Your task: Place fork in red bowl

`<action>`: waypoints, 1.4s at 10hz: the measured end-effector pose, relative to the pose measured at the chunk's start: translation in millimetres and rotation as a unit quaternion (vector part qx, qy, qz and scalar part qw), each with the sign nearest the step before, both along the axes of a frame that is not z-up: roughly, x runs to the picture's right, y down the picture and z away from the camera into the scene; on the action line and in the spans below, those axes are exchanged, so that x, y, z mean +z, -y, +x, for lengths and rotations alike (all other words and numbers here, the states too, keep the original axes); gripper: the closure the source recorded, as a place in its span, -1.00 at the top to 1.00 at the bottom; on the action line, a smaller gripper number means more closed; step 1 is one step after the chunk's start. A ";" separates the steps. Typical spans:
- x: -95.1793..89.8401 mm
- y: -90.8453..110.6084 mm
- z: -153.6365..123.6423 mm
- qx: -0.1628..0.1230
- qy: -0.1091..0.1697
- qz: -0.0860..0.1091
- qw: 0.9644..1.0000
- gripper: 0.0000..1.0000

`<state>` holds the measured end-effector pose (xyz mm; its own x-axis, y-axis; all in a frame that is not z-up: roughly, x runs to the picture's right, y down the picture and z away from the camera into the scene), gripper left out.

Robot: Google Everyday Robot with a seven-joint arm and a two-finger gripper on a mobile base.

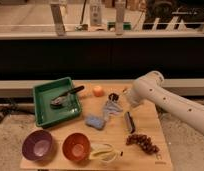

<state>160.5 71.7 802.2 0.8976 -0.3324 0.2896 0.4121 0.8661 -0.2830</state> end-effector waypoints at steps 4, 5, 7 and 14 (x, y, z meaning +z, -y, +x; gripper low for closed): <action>14.2 4.9 -6.6 -0.050 -0.001 0.018 0.999 0.60; 19.2 8.6 -7.5 -0.058 -0.002 0.023 0.998 0.60; 26.3 14.3 -8.9 -0.071 -0.006 0.034 0.997 0.60; 56.0 47.4 -11.3 -0.094 -0.024 0.078 0.992 0.60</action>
